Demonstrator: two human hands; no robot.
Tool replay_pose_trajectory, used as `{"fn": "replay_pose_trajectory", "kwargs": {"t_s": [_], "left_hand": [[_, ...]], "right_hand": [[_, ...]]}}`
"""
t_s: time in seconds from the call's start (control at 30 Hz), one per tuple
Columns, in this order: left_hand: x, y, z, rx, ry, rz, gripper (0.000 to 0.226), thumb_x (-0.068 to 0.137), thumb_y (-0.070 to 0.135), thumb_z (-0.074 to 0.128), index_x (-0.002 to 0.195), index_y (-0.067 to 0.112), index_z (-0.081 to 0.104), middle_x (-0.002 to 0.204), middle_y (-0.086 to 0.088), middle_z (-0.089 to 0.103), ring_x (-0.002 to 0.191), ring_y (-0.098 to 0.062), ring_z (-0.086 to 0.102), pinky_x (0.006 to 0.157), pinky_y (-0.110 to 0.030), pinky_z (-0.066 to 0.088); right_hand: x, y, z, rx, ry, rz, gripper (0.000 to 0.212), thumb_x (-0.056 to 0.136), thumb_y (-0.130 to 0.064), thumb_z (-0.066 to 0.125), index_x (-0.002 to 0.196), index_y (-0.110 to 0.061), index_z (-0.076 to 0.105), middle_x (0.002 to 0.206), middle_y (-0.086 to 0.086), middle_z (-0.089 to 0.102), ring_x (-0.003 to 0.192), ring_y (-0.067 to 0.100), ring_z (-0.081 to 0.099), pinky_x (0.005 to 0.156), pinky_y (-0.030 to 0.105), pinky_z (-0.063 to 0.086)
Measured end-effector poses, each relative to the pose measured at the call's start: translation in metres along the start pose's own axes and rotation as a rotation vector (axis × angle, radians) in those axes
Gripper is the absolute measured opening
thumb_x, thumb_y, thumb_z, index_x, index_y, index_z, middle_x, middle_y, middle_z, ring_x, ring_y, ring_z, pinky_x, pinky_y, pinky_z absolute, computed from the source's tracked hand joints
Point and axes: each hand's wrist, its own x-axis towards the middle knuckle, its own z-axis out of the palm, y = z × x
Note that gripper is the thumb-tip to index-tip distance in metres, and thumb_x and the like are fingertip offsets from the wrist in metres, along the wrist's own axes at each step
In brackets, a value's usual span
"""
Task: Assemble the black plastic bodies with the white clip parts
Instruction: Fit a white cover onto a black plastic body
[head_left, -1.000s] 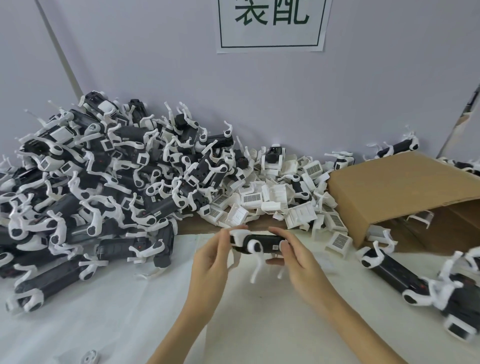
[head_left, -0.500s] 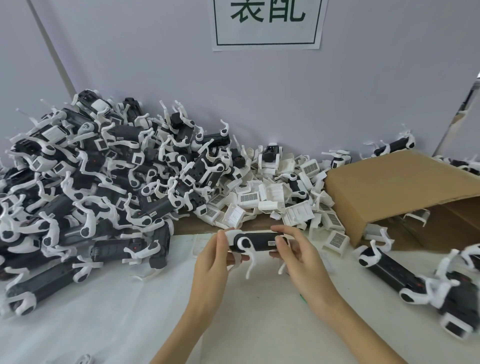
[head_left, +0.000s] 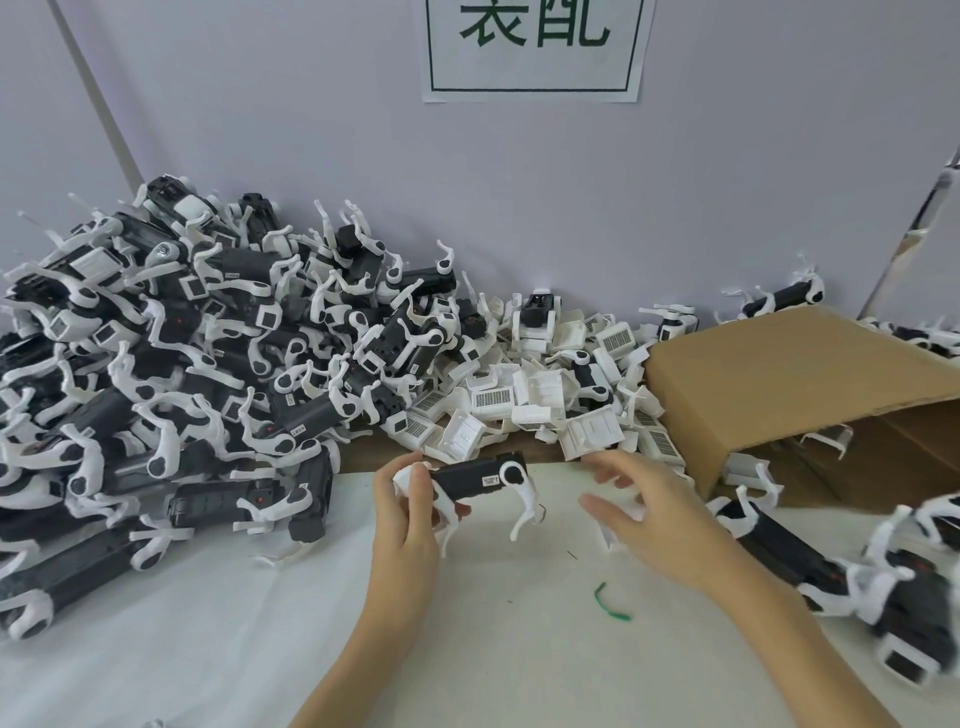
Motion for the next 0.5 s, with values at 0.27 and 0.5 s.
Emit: {"fn": "replay_pose_trajectory", "kwargs": {"t_s": [0.27, 0.5], "left_hand": [[0.000, -0.004, 0.001, -0.023, -0.020, 0.018, 0.046, 0.095, 0.058, 0.046, 0.126, 0.026, 0.057, 0.107, -0.014, 0.072, 0.091, -0.025, 0.078, 0.076, -0.016, 0.055], [-0.001, -0.008, 0.001, 0.033, -0.045, 0.036, 0.033, 0.099, 0.061, 0.047, 0.120, 0.037, 0.059, 0.112, -0.012, 0.070, 0.095, -0.028, 0.077, 0.078, -0.022, 0.058]], "right_hand": [[0.004, 0.007, -0.012, -0.419, -0.156, 0.093, 0.058, 0.085, -0.056, 0.078, 0.134, -0.031, 0.060, 0.133, -0.011, 0.055, 0.132, 0.014, 0.046, 0.108, 0.031, 0.032], [-0.001, -0.011, 0.024, 0.290, 0.144, 0.097, 0.054, 0.073, -0.049, 0.090, 0.104, -0.036, 0.048, 0.086, -0.014, 0.072, 0.071, 0.009, 0.068, 0.067, 0.029, 0.053]]}}
